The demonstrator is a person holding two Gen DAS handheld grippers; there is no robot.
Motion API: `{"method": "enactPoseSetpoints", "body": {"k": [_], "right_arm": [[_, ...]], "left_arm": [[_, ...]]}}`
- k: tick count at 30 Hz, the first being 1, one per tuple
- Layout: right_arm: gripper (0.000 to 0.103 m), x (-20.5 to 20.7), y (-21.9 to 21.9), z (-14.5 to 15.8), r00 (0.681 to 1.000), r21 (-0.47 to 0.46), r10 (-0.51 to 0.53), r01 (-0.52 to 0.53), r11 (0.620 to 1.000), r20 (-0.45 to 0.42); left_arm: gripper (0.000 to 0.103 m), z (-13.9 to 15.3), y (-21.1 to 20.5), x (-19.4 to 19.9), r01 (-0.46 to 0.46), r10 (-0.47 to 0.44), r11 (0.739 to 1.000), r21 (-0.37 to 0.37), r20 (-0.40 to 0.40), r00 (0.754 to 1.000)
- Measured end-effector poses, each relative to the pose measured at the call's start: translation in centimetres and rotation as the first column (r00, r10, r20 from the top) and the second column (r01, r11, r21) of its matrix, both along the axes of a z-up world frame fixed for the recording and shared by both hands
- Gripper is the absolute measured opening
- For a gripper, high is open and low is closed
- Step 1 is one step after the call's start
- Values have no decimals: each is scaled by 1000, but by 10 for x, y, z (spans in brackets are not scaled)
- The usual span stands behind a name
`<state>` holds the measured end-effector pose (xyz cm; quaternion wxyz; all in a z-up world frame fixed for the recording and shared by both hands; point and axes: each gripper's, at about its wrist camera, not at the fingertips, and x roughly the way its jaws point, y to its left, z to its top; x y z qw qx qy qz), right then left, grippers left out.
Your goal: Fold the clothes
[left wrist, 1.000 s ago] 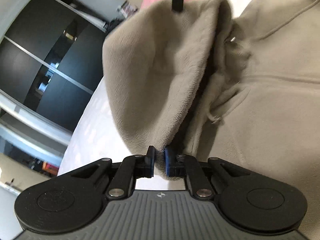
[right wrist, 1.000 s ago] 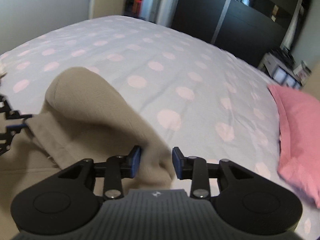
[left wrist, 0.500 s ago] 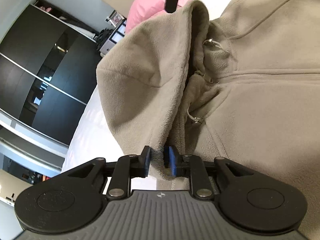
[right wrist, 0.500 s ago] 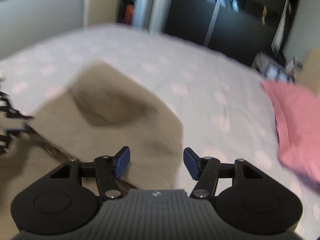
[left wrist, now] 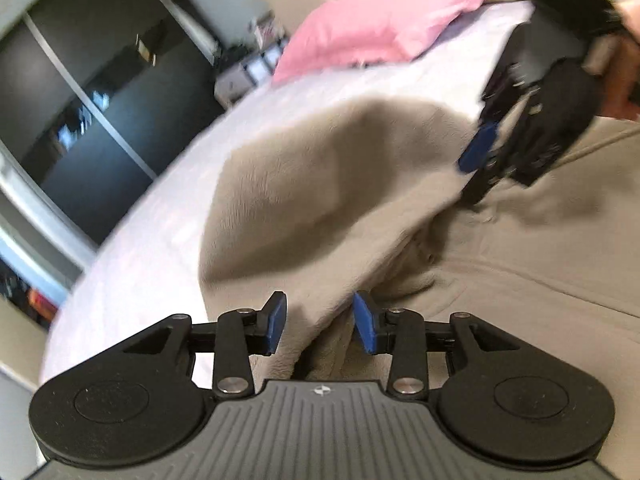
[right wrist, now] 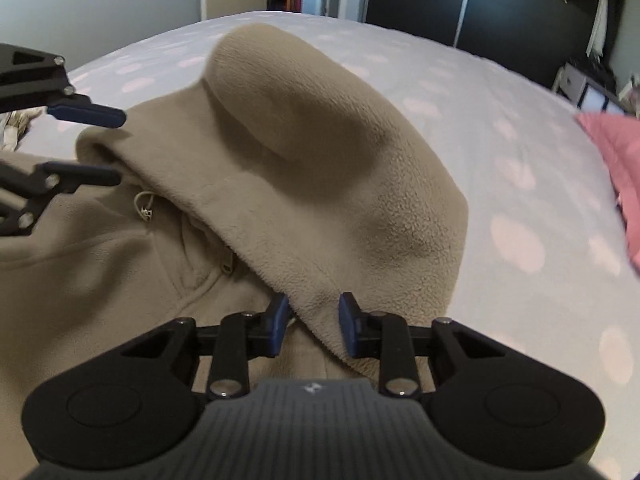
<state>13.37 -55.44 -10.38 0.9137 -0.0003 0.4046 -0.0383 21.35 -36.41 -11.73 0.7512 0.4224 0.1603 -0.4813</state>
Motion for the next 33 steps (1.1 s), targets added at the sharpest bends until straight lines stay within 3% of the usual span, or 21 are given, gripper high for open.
{"method": "enactPoseSetpoints", "body": {"k": [2, 7, 9, 11, 14, 18, 20, 21, 25, 27, 31, 33], "right_arm": [[31, -1, -5, -4, 1000, 27, -11, 11, 1000, 6], [31, 9, -10, -12, 1000, 52, -16, 17, 998, -11], [32, 14, -13, -11, 1000, 33, -3, 4, 999, -20], [40, 16, -12, -2, 999, 29, 18, -17, 999, -34], [45, 13, -13, 26, 999, 48, 50, -50, 998, 12], [49, 20, 1, 67, 981, -89, 168, -160, 983, 94], [72, 35, 9, 82, 972, -163, 212, -194, 967, 102], [73, 44, 13, 88, 967, -195, 232, -209, 958, 101], [74, 87, 29, 99, 956, -278, 292, -272, 921, 34], [81, 108, 38, 97, 947, -303, 320, -310, 901, -19], [80, 141, 50, 87, 942, -344, 331, -327, 880, -48], [60, 151, 50, 84, 945, -307, 319, -324, 895, -67]], "left_arm": [[26, -9, -1, 7, 3, -1, 999, 37, -60, 998], [26, -37, 6, 8, -14, 18, 999, 46, -85, 996], [26, -32, 9, 9, -21, 23, 1000, 20, -98, 995], [26, -25, 14, 9, -11, 11, 1000, 0, -97, 995], [27, -11, 25, 5, 14, -17, 999, -42, -83, 996], [27, 8, 31, 0, 43, -57, 992, -120, -116, 992], [27, 12, 21, -3, 54, -73, 989, -137, -133, 989], [27, 14, 16, -5, 60, -80, 988, -142, -143, 986], [27, 2, 2, 0, 43, -61, 994, -97, -196, 979], [27, -3, 2, 5, 24, -44, 995, -93, -217, 975], [27, -8, 6, 10, -13, -14, 995, -102, -255, 967], [27, -9, 9, 11, -27, -2, 994, -104, -269, 963]]}}
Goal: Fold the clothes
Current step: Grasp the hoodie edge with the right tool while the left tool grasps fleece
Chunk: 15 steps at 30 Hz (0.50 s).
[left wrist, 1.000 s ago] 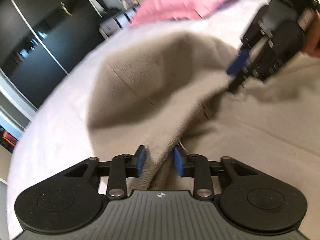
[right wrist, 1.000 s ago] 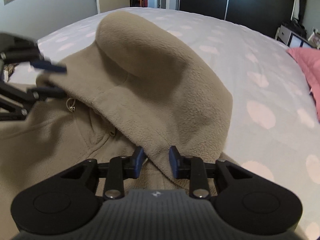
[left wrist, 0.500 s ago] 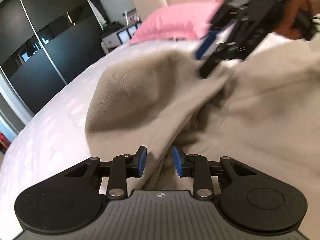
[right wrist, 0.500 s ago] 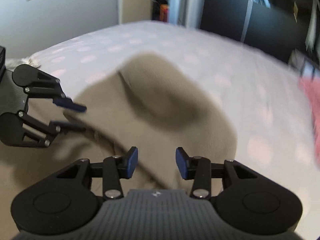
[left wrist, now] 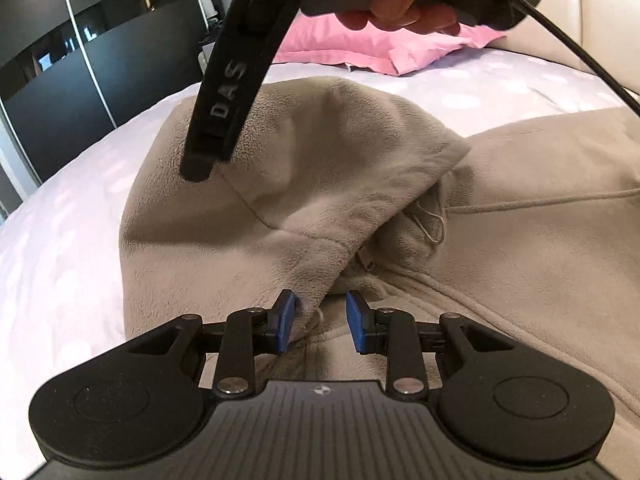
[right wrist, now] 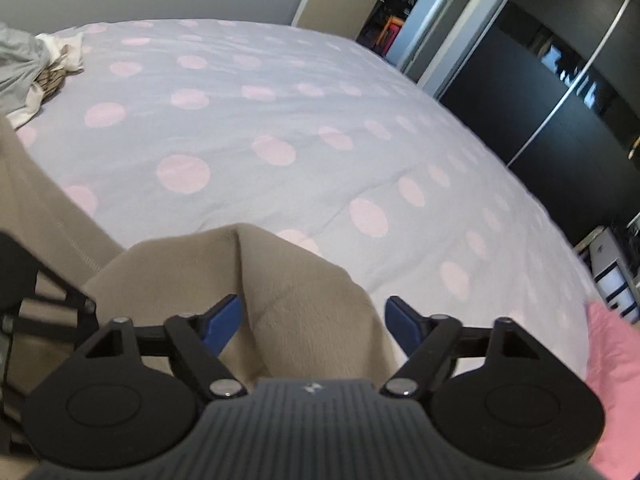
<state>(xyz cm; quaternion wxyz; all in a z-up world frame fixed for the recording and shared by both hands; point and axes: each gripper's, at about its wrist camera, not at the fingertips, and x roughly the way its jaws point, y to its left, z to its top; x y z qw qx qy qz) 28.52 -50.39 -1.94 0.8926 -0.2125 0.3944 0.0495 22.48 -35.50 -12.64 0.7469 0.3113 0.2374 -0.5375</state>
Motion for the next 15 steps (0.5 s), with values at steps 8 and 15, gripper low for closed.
{"method": "enactPoseSetpoints", "body": {"k": [8, 15], "right_arm": [[15, -50, 2, 32, 1000, 60, 9, -10, 998, 18], [15, -125, 9, 51, 998, 156, 33, -42, 987, 55]], "left_arm": [[27, -6, 2, -6, -23, 23, 1000, -2, 13, 1000], [27, -1, 13, -24, -45, 43, 998, 40, 49, 998]]}}
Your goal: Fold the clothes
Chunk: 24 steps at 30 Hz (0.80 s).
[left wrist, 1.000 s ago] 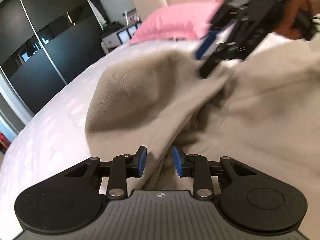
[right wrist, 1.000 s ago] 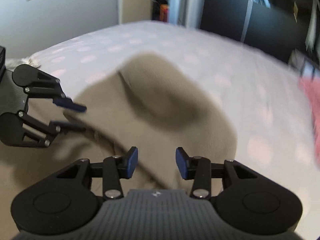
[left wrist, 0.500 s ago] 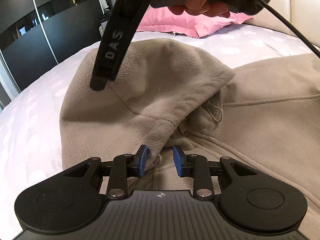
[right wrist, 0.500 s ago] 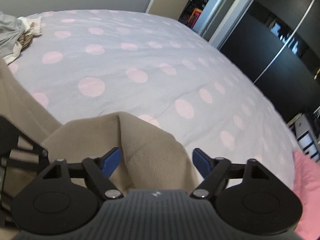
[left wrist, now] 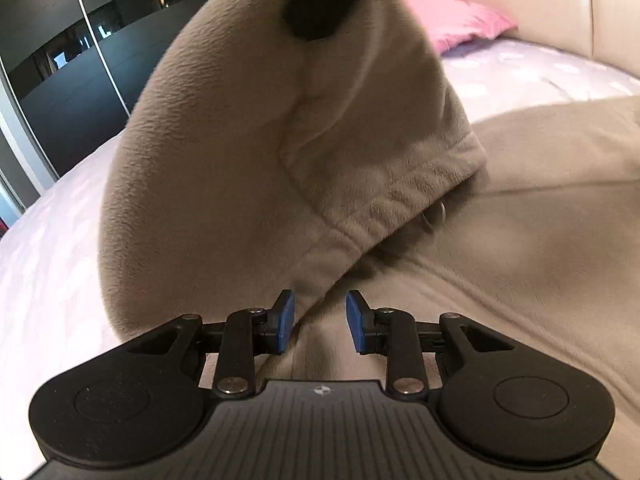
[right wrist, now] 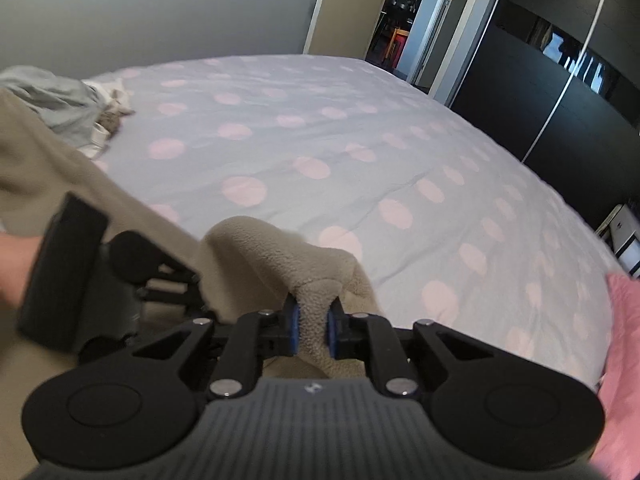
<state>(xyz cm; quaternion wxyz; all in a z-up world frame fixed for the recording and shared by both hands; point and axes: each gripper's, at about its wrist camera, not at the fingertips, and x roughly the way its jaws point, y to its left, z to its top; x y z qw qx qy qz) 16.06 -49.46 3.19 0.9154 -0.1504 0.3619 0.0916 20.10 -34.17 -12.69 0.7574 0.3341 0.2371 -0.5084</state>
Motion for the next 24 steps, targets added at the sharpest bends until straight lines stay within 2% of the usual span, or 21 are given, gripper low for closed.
{"method": "enactPoseSetpoints", "body": {"k": [6, 9, 12, 14, 17, 20, 22, 24], "right_arm": [[15, -54, 29, -16, 999, 26, 34, -34, 999, 14], [14, -82, 44, -32, 999, 13, 33, -33, 999, 22], [14, -104, 53, -49, 999, 42, 13, -14, 999, 31], [14, -116, 61, -62, 999, 24, 32, -32, 999, 19], [14, -129, 74, -90, 999, -60, 46, -46, 997, -12], [14, -135, 79, -125, 995, -108, 45, -55, 993, -86], [15, -140, 87, -151, 986, -198, 87, -114, 974, -142], [17, -144, 88, -155, 986, -221, 101, -129, 967, -132]], "left_arm": [[28, 24, 52, -32, 82, -82, 991, 103, 3, 997], [32, 36, 80, -43, 87, -88, 988, 130, 2, 996], [36, 48, 99, -48, 77, -73, 993, 92, -47, 996], [36, 57, 106, -48, 56, -53, 997, 59, -57, 997], [36, 71, 92, -43, -8, 8, 1000, -4, -57, 998], [39, 84, 84, -28, -92, 81, 993, -75, -139, 987], [48, 90, 78, -20, -145, 122, 983, -110, -189, 974], [50, 87, 71, -11, -170, 135, 977, -128, -240, 961]]}}
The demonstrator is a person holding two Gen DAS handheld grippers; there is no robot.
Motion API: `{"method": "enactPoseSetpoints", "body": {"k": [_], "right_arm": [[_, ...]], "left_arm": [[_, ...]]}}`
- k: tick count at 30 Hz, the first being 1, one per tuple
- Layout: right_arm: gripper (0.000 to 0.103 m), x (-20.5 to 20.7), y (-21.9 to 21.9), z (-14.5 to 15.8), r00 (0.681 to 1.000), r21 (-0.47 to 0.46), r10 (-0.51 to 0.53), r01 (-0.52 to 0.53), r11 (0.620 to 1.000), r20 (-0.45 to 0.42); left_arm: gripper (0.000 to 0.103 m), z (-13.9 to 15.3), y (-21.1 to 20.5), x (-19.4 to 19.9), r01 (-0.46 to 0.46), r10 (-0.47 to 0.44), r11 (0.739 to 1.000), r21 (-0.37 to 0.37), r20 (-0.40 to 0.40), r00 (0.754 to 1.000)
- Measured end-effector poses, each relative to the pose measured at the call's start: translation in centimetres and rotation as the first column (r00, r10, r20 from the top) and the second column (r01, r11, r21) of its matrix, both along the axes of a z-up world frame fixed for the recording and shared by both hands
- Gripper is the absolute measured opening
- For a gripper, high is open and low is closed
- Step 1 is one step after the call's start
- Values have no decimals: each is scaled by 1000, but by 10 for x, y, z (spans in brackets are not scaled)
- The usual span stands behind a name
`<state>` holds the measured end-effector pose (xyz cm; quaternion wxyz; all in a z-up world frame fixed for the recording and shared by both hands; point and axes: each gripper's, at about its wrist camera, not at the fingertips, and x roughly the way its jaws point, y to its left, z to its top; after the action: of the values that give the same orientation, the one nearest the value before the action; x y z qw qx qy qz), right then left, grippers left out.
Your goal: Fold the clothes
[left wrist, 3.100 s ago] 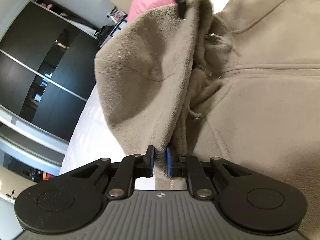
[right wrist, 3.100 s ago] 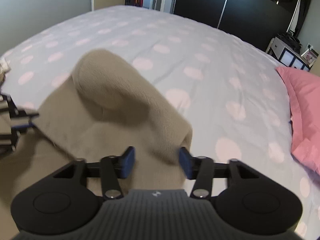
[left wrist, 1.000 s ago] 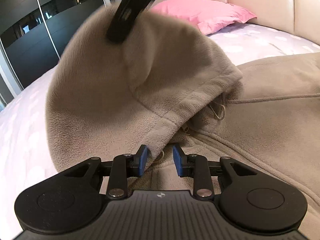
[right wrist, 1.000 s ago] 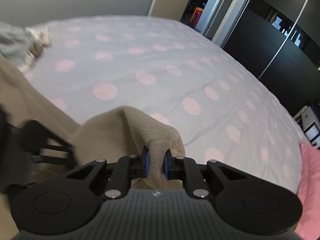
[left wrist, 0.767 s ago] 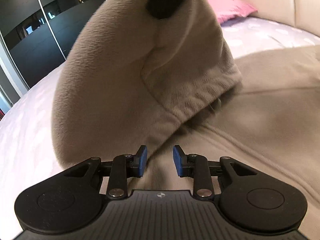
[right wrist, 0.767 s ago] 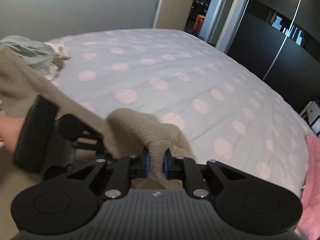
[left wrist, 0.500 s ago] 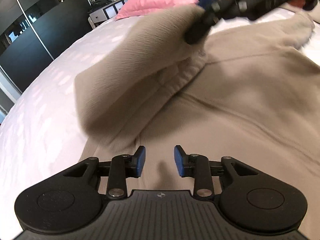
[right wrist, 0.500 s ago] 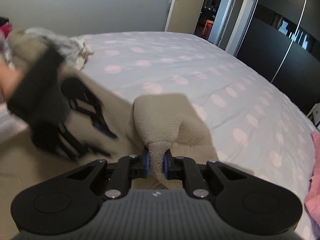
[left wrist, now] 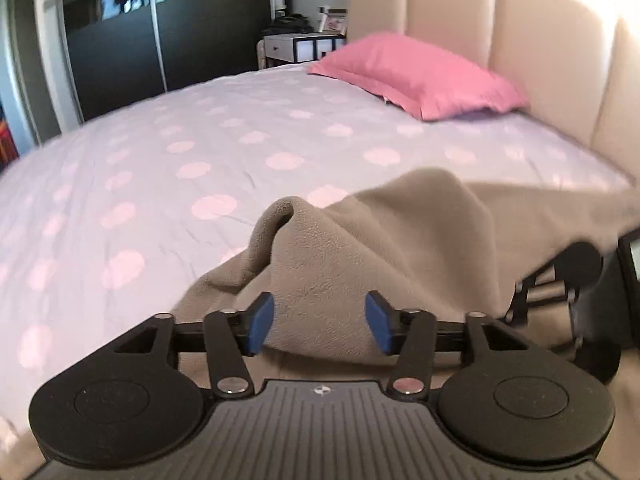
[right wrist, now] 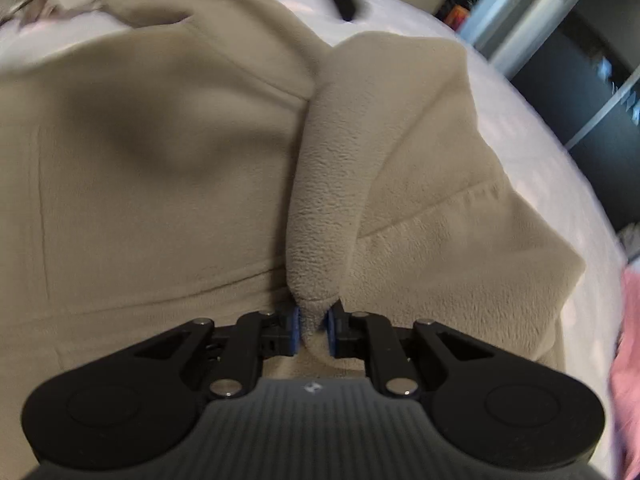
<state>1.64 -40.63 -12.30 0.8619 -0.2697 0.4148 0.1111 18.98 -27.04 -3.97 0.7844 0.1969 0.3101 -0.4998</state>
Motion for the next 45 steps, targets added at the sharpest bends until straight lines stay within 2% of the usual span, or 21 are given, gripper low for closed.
{"method": "enactPoseSetpoints", "body": {"k": [1, 3, 4, 5, 9, 12, 15, 17, 20, 23, 26, 28, 29, 30, 31, 32, 33, 36, 39, 41, 45], "right_arm": [[17, -1, 0, 1, 1000, 0, 3, -3, 1000, 8], [25, 0, -6, 8, 1000, 41, -24, 24, 999, 13], [38, -1, -10, 13, 999, 70, -42, 40, 997, 17], [43, -3, -14, 18, 998, 101, -55, 52, 994, 27], [46, -11, -30, 36, 993, 210, -111, 99, 973, 44], [49, -17, -53, 52, 980, 313, -190, 162, 936, 60], [54, -20, -80, 73, 945, 451, -315, 245, 858, 86], [61, -20, -100, 83, 903, 524, -417, 310, 793, 97], [69, -19, -133, 85, 813, 631, -580, 420, 652, 59], [73, -13, -158, 80, 737, 710, -676, 476, 518, -1], [73, 0, -165, 74, 712, 744, -701, 490, 454, -40], [73, 9, -163, 68, 713, 750, -699, 492, 442, -55], [71, 13, -162, 66, 716, 748, -696, 491, 446, -55], [68, 16, -162, 63, 718, 747, -694, 491, 449, -55], [55, 18, -162, 61, 717, 747, -694, 495, 444, -63], [25, 19, -165, 57, 712, 748, -697, 507, 429, -83], [8, 19, -168, 54, 706, 748, -701, 520, 413, -103], [8, 14, -180, 37, 660, 745, -732, 571, 343, -169], [8, 11, -194, 17, 621, 720, -748, 628, 297, -234], [8, 10, -197, 6, 614, 690, -747, 657, 304, -256], [8, 9, -195, 1, 622, 671, -739, 666, 326, -258]], "left_arm": [[50, -1, -3, 4, -9, 9, 1000, -11, -23, 1000], [50, -4, -3, 14, -25, 24, 999, -25, -53, 998], [50, -5, -2, 18, -31, 29, 999, -32, -64, 998], [50, -5, -1, 21, -31, 29, 999, -34, -65, 997], [50, -8, 5, 26, -41, 37, 998, -48, -71, 997], [51, -6, 18, 38, -84, 73, 993, -83, -120, 990], [52, -6, 26, 54, -127, 106, 986, -108, -179, 978], [52, -6, 31, 63, -164, 134, 979, -124, -221, 966], [55, -6, 34, 74, -214, 163, 965, -154, -293, 942], [59, -7, 24, 74, -203, 145, 964, -173, -299, 943], [60, -13, 10, 66, -180, 137, 973, -147, -260, 956], [55, -19, 4, 64, -180, 145, 975, -127, -245, 959], [53, -23, 3, 64, -176, 138, 976, -131, -257, 956], [41, -26, 3, 66, -175, 134, 976, -133, -270, 954], [21, -30, 4, 68, -177, 135, 976, -128, -282, 950], [13, -34, 5, 70, -179, 141, 978, -111, -286, 948], [6, -37, 6, 72, -181, 146, 979, -95, -294, 944], [4, -54, 10, 80, -184, 171, 983, -10, -322, 931], [4, -74, 10, 86, -178, 201, 979, 99, -331, 922], [4, -85, 8, 85, -165, 205, 976, 145, -337, 919], [4, -81, 3, 76, -137, 180, 977, 165, -283, 942]]}}
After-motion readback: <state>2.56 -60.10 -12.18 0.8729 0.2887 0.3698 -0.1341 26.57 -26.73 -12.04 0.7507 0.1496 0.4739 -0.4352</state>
